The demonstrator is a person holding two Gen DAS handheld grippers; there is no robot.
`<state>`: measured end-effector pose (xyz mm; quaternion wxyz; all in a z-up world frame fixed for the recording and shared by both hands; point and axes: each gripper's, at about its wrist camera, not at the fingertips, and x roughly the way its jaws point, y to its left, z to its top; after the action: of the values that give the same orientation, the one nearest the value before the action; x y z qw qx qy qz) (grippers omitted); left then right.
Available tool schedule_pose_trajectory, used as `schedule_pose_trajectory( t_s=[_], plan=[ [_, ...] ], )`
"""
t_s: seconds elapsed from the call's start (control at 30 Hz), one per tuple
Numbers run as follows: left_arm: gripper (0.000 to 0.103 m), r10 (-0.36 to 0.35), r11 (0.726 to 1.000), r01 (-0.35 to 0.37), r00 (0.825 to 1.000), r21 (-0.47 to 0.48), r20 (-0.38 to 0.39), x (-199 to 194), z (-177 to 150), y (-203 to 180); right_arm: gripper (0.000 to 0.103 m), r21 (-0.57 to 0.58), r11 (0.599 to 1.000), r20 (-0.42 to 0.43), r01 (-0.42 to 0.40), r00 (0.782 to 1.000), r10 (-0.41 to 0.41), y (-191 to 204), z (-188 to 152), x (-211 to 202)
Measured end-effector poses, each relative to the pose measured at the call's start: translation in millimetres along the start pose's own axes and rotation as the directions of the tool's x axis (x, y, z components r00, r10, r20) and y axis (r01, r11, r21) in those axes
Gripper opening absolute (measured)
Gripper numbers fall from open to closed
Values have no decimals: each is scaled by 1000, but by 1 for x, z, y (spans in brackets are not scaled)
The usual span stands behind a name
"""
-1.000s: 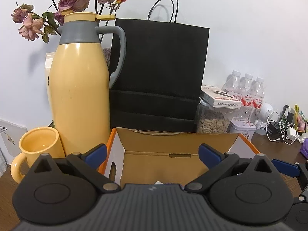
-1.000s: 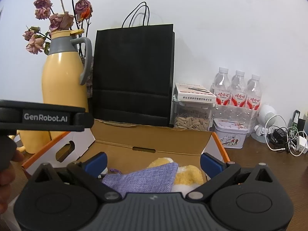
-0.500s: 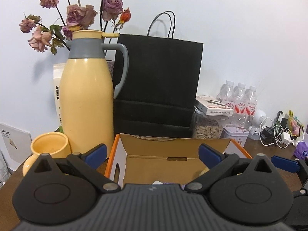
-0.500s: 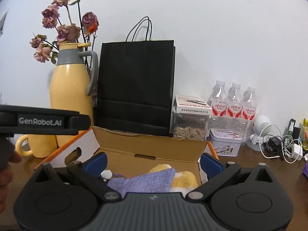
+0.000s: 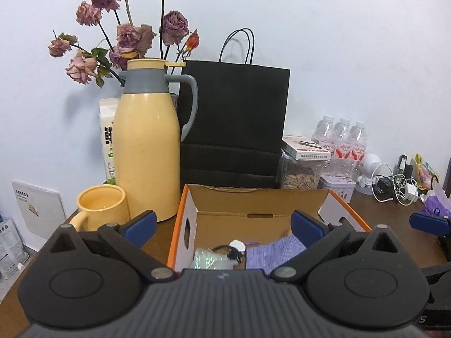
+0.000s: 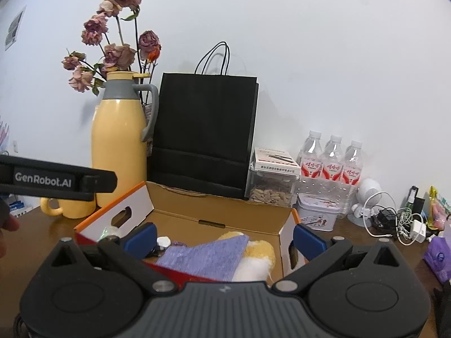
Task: Organize objects
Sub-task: 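Withdraw both grippers from the box back toward the table items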
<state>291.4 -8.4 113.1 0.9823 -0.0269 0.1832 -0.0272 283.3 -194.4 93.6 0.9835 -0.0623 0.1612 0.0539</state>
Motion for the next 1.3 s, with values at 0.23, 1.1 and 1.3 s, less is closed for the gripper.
schedule_pose_trajectory(
  t_s=[0.23,1.1,1.3],
  plan=[
    [103,14,1000,-14,1000,16,-6,-28,-11,2,103,-22,1000,-7,0,1000,0,1,-13,-34],
    [103,96,994,-87,980,60,-177,-49,-78,26,103,-38,998,-222,56,973,-63,-53,-105,-71],
    [103,107,994,-100,974,46,-197,-43,-82,28,103,22,999,-255,36,966,-29,-64,-109,-42]
  ],
)
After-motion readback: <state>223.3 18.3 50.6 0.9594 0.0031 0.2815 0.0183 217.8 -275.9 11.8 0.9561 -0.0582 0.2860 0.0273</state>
